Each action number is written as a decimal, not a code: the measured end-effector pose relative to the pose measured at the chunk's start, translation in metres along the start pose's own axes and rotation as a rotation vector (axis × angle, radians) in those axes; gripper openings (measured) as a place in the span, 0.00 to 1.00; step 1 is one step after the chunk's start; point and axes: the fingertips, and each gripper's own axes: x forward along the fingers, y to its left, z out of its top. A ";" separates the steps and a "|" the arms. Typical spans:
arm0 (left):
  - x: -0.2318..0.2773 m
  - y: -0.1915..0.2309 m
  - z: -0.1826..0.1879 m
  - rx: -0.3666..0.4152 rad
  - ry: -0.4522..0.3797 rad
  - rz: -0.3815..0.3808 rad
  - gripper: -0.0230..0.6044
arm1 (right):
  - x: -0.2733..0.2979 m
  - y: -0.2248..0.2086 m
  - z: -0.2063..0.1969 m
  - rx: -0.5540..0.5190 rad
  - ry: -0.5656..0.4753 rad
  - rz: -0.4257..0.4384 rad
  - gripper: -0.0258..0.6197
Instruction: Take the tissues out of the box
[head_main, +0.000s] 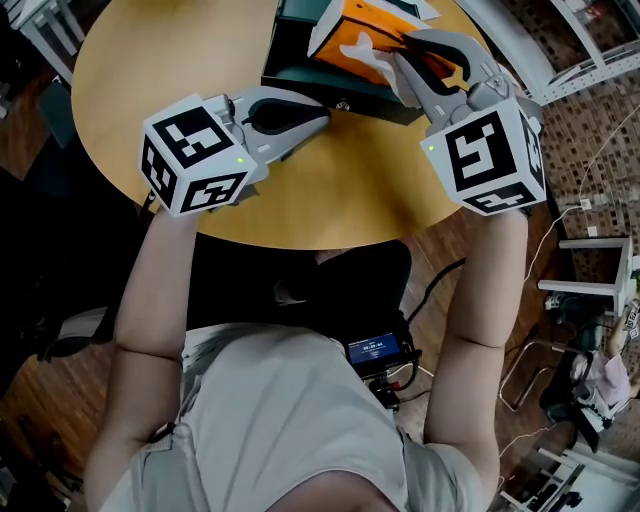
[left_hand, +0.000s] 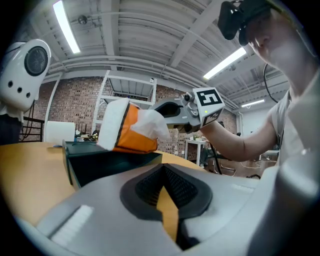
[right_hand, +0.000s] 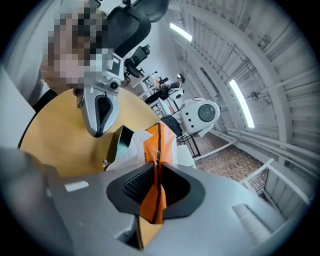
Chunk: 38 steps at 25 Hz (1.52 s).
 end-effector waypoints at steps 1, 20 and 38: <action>0.000 0.000 0.000 0.000 -0.001 0.000 0.04 | -0.005 -0.008 0.000 0.014 -0.006 -0.027 0.12; -0.002 0.000 0.002 0.006 -0.005 0.002 0.04 | -0.047 -0.040 -0.167 0.100 0.398 -0.175 0.12; -0.003 0.001 0.002 0.004 -0.006 0.003 0.04 | -0.020 0.020 -0.216 0.038 0.504 -0.004 0.18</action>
